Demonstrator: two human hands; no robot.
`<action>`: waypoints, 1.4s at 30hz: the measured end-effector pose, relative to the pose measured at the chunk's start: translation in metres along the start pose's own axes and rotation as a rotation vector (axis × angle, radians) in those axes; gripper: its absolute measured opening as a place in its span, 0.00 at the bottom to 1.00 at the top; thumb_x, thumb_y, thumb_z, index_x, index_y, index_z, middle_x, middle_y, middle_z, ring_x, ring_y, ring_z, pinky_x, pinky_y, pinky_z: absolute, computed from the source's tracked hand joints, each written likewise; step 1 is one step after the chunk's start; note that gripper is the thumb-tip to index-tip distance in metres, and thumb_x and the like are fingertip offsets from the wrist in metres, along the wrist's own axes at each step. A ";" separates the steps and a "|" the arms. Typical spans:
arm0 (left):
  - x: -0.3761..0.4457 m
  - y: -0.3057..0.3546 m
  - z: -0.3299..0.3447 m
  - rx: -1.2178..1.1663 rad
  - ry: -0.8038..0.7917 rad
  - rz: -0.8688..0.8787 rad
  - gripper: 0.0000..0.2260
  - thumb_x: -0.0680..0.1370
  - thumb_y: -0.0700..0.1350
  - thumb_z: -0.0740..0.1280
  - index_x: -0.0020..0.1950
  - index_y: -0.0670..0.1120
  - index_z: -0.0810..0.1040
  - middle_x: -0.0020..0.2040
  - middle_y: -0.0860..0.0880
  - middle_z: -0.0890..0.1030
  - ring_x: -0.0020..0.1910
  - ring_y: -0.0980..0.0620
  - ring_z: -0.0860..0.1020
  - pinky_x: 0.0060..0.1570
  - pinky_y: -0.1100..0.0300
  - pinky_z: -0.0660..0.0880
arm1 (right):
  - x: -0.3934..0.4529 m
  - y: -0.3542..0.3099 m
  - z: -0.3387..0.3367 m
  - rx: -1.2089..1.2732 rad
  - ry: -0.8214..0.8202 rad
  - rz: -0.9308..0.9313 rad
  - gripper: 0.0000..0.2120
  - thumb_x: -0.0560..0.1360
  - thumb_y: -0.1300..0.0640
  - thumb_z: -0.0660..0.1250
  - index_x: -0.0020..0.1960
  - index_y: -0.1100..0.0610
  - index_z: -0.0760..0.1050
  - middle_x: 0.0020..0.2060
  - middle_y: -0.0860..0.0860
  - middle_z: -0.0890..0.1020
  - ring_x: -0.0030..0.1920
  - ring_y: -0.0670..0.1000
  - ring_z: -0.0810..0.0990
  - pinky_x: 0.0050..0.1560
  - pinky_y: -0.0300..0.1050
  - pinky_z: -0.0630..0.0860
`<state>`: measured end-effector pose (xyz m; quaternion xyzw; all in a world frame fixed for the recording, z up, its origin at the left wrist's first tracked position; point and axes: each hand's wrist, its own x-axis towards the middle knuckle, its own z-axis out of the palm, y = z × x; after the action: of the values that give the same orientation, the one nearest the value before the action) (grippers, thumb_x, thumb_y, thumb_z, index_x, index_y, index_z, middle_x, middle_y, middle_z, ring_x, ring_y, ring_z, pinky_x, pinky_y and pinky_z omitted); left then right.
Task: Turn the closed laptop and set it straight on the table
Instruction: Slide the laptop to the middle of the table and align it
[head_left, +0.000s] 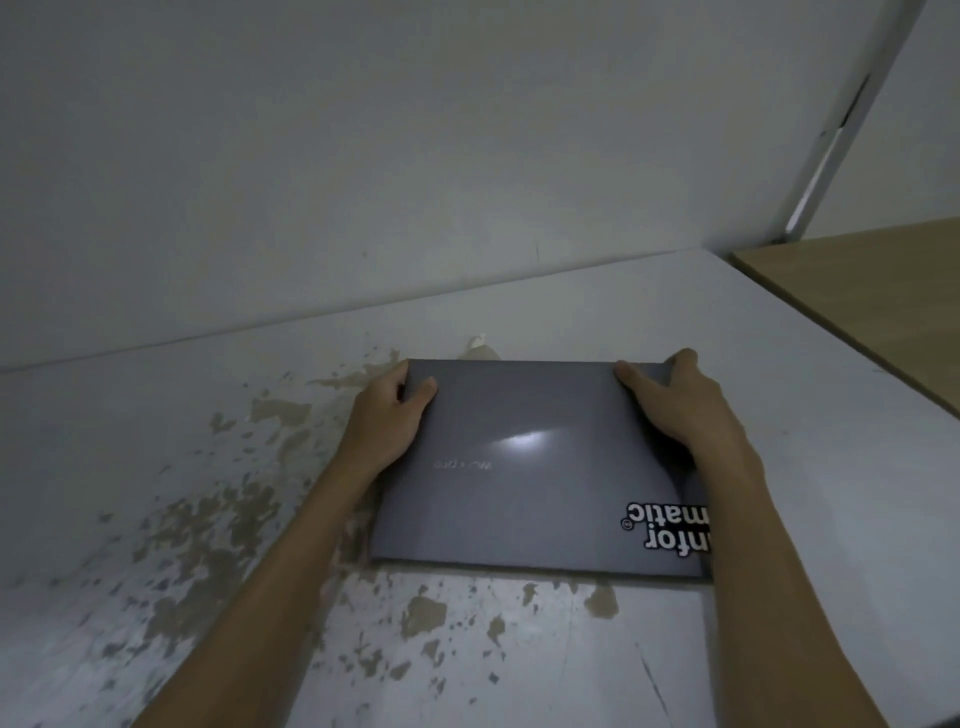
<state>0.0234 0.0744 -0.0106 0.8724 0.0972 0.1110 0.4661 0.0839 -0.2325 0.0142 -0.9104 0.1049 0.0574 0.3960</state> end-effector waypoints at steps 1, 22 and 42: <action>-0.004 -0.007 -0.012 0.039 0.025 -0.016 0.12 0.81 0.51 0.64 0.57 0.45 0.81 0.51 0.48 0.85 0.50 0.48 0.83 0.52 0.51 0.78 | -0.003 -0.008 0.010 0.003 -0.018 -0.017 0.40 0.73 0.31 0.62 0.73 0.57 0.60 0.69 0.63 0.72 0.64 0.65 0.75 0.61 0.58 0.73; -0.044 -0.104 -0.201 0.141 0.294 -0.344 0.26 0.79 0.52 0.69 0.74 0.41 0.73 0.69 0.43 0.78 0.67 0.42 0.77 0.57 0.58 0.71 | -0.048 -0.163 0.197 0.010 -0.118 -0.391 0.31 0.73 0.43 0.72 0.68 0.59 0.70 0.63 0.60 0.77 0.62 0.61 0.76 0.52 0.46 0.68; -0.151 -0.102 -0.190 0.271 0.008 -0.164 0.41 0.69 0.67 0.72 0.79 0.60 0.60 0.82 0.56 0.57 0.78 0.52 0.61 0.70 0.58 0.64 | -0.084 -0.115 0.170 -0.013 -0.195 -0.546 0.34 0.72 0.44 0.74 0.73 0.54 0.68 0.70 0.55 0.74 0.65 0.57 0.76 0.53 0.46 0.71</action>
<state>-0.1817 0.2390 -0.0087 0.9160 0.1840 0.0621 0.3510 0.0256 -0.0195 -0.0038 -0.8977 -0.1831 0.0367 0.3991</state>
